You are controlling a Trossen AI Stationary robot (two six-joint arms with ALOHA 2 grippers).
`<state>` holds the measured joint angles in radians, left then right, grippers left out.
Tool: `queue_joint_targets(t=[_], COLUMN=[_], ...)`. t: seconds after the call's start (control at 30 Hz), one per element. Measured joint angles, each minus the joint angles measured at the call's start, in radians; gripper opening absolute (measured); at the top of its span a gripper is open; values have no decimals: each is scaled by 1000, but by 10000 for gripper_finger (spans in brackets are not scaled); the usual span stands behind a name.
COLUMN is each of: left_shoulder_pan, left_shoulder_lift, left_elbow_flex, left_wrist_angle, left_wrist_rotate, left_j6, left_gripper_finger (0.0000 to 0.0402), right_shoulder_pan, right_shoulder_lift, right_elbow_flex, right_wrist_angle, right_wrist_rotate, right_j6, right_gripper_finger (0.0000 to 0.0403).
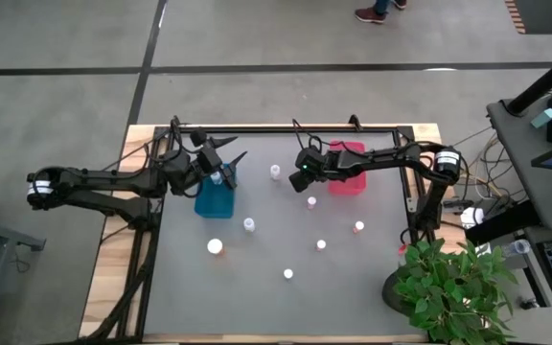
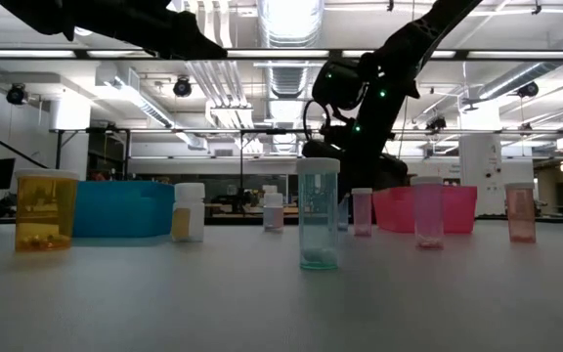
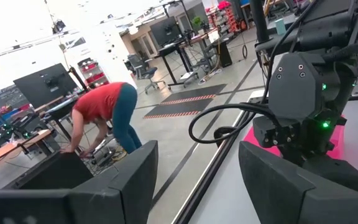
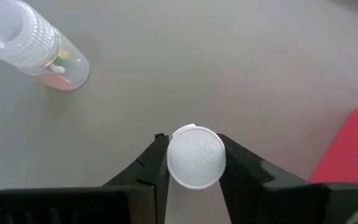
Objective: Pick and place medicine bottles into bin by pill shape (circle, oval)
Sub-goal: Put the top blue tablet bottle into the red bin
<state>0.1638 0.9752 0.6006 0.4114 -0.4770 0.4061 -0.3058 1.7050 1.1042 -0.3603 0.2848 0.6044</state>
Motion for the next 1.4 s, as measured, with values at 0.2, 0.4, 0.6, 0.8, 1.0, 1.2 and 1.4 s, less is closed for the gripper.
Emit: queue_joint_targets(t=[0.2, 0.4, 0.6, 0.8, 1.0, 1.2, 1.4], left_shoulder_pan=[0, 0, 0, 0, 0, 0, 0], left_shoulder_lift=[0, 0, 0, 0, 0, 0, 0], left_elbow_flex=[0, 0, -1, -2, -2, -2, -2], left_wrist_angle=[0, 0, -1, 0, 0, 0, 0], left_wrist_rotate=[0, 0, 0, 0, 0, 0, 0], left_j6=[1, 1, 1, 1, 1, 1, 0], left_gripper_finger=[206, 206, 206, 206, 206, 206, 206], right_shoulder_pan=[6, 14, 18, 18, 10, -37, -109], right_shoulder_lift=[0, -40, -143, -265, -348, -369, -328], right_elbow_flex=[21, 58, 71, 66, 37, -38, -118], right_wrist_angle=[-3, -17, -82, -206, -282, -279, -249], right_wrist_rotate=[0, 1, 6, 118, 226, 232, 231], right_j6=[-21, -56, -82, -88, -80, -57, -26], right_gripper_finger=[118, 115, 106, 114, 107, 107, 107])
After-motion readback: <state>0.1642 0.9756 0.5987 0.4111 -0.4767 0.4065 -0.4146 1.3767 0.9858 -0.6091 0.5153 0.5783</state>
